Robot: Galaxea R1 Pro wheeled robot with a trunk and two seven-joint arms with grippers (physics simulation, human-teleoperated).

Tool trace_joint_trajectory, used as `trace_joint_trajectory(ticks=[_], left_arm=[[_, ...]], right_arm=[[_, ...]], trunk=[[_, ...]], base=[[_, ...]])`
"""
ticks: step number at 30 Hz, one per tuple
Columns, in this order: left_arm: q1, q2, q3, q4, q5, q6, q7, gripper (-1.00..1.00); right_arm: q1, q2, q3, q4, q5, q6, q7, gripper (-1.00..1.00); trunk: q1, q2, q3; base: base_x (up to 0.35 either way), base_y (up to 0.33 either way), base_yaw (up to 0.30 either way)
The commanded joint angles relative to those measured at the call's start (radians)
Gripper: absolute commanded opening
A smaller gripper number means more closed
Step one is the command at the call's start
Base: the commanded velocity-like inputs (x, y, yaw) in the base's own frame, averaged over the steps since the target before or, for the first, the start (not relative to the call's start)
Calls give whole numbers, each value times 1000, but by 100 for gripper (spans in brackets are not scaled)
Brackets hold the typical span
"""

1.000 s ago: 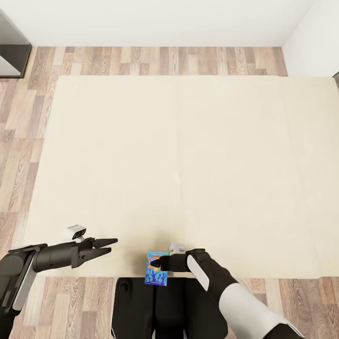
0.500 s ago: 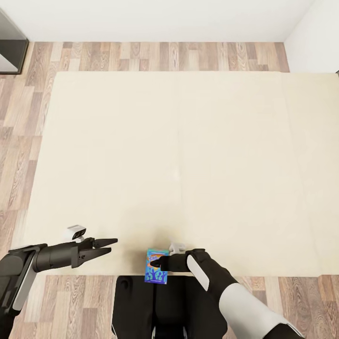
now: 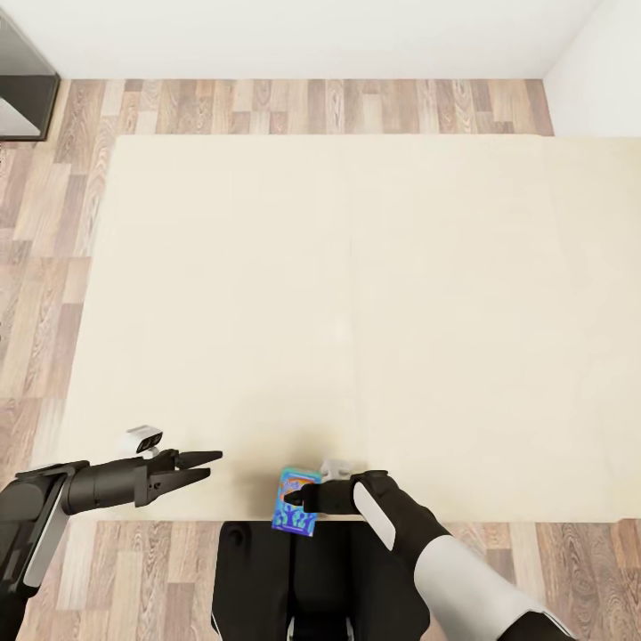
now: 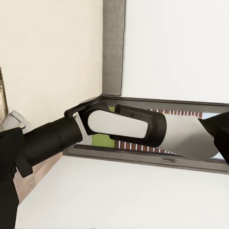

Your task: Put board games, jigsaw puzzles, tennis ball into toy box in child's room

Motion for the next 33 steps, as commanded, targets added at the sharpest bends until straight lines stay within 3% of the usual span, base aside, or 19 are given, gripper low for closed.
trace_joint_trajectory(ticks=[1,33], left_arm=[[0,0,0,0,0,10,-4,100],[0,1,0,0,0,10,-4,100]], right_arm=[[0,0,1,0,0,4,1,100],[0,0,2,0,2,2,2,100]], trunk=[[1,-2,-1],[1,-2,-1]], base=[[0,123,0],[0,36,0]])
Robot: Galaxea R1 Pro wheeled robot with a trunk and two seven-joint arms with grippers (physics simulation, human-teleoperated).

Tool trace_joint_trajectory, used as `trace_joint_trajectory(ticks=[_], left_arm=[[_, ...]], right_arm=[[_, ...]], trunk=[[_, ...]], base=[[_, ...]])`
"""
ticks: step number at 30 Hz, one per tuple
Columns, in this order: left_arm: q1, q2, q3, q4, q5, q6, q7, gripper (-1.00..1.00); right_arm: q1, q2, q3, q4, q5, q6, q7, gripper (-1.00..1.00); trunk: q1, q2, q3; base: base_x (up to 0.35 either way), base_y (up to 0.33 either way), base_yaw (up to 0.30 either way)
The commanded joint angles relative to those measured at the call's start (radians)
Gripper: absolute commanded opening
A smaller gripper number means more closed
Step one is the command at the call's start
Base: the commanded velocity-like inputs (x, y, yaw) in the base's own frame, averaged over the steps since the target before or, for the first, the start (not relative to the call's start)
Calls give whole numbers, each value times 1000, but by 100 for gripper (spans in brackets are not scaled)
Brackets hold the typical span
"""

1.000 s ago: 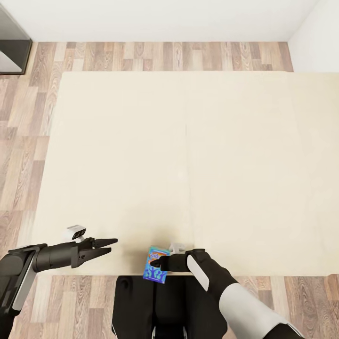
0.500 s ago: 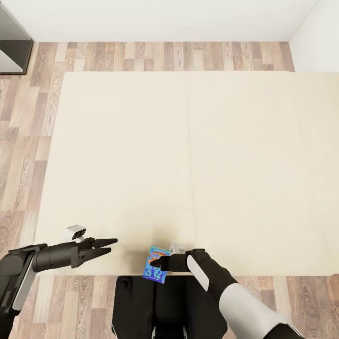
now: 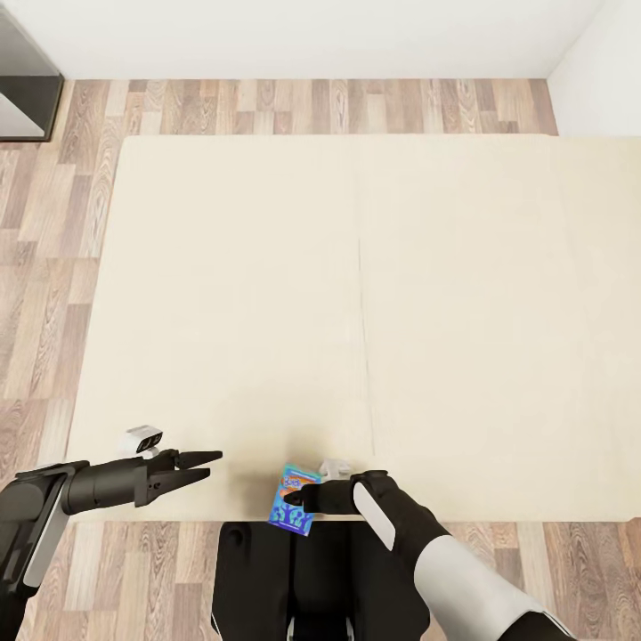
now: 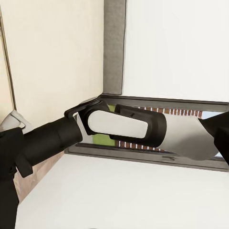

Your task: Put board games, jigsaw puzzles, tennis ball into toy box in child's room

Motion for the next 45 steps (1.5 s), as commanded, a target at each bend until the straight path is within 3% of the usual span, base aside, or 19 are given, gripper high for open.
trace_joint_trajectory(ticks=[1,45], left_arm=[[0,0,0,0,0,11,-4,100],[0,0,0,0,1,11,-4,100]], right_arm=[[0,0,0,0,1,3,2,100],[-37,0,-9,-17,0,63,-4,100]], trunk=[[1,-2,-1],[1,-2,-1]], base=[[0,0,0],[0,0,0]])
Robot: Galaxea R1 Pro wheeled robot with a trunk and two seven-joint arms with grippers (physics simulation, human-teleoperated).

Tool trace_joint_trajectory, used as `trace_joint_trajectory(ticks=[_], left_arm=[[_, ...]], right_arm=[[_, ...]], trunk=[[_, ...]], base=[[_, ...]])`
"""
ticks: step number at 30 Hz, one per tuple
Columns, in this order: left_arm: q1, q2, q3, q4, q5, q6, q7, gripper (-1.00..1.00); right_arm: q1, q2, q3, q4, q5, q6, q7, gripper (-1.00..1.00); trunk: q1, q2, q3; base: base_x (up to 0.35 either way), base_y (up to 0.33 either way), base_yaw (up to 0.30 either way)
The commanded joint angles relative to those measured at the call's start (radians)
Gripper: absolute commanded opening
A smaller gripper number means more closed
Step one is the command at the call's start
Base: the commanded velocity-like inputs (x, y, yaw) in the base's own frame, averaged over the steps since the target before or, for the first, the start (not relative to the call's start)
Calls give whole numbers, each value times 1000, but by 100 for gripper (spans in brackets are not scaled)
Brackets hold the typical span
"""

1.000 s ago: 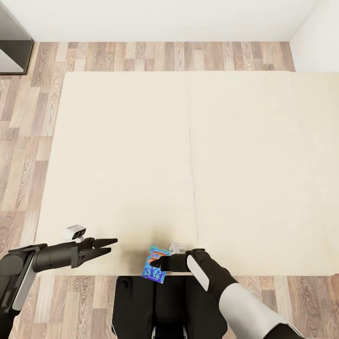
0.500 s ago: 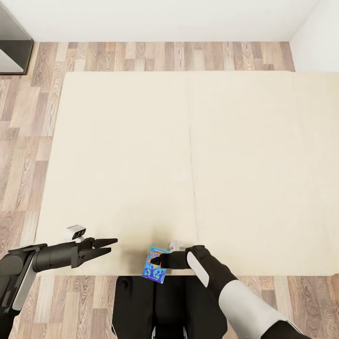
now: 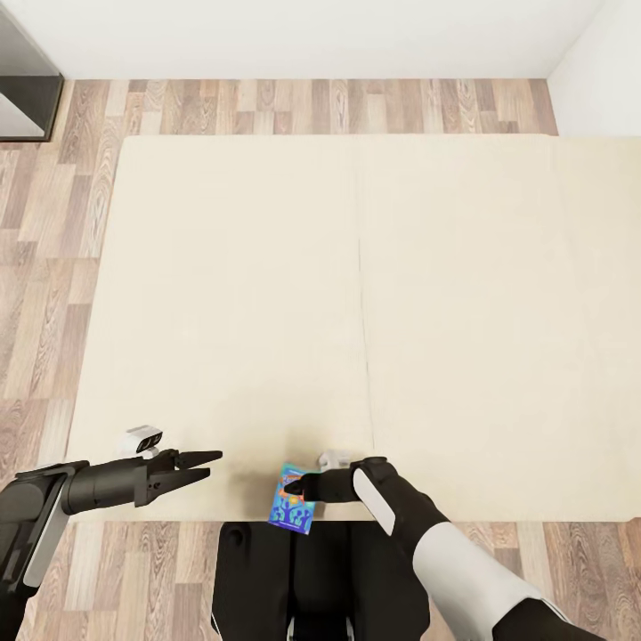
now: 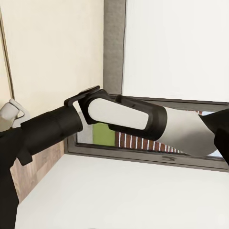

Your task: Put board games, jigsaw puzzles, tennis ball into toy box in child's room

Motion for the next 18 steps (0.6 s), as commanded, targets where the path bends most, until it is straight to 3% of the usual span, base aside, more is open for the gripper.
trace_joint_trajectory(ticks=[1,18], left_arm=[[0,0,0,0,0,10,-4,100],[0,-1,-2,0,0,11,-4,100]], right_arm=[[-1,0,0,0,3,3,4,100],[1,0,10,0,3,-7,26,100]], trunk=[[1,-2,-1],[1,-2,-8]], base=[[0,0,0],[0,0,0]])
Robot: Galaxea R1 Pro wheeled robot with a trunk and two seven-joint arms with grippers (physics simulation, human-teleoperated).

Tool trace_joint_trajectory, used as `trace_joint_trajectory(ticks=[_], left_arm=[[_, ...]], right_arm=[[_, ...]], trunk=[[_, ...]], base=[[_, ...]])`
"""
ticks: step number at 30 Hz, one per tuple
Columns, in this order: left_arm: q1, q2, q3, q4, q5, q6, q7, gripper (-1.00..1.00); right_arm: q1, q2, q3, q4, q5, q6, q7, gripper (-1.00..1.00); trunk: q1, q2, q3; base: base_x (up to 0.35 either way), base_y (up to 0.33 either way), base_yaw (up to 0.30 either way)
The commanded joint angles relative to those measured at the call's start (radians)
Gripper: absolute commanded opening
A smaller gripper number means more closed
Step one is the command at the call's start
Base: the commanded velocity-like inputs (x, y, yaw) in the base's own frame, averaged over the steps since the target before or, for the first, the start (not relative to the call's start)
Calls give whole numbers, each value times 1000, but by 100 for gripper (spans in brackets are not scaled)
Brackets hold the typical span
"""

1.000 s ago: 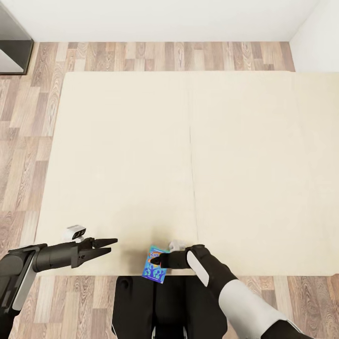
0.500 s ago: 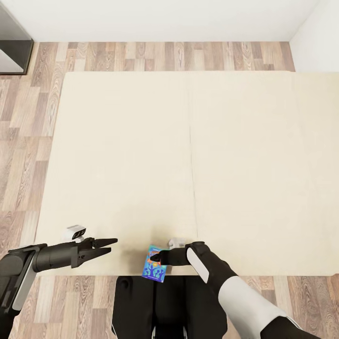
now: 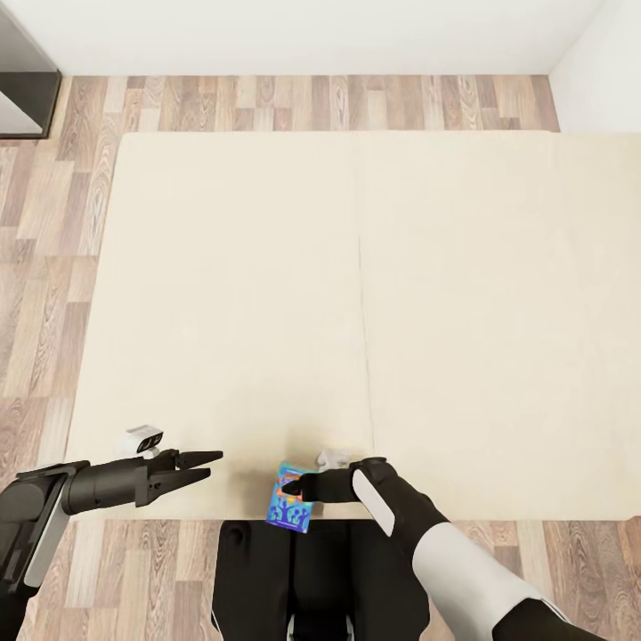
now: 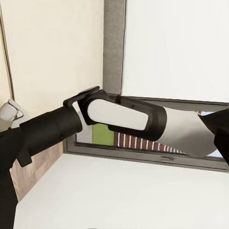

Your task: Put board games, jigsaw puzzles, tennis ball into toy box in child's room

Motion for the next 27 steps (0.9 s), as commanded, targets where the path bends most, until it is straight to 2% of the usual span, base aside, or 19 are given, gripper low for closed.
trace_joint_trajectory(ticks=[1,8,27], left_arm=[[0,0,0,0,0,10,-4,100],[0,0,1,0,0,10,-4,100],[0,0,0,0,-2,10,-4,100]], right_arm=[[2,0,1,0,3,2,18,100],[13,0,5,-1,16,-4,130,100],[16,0,4,-5,20,-10,141,100]], trunk=[[1,-2,-1],[1,-2,-2],[1,-2,-2]], base=[[0,0,0],[0,0,0],[0,0,0]])
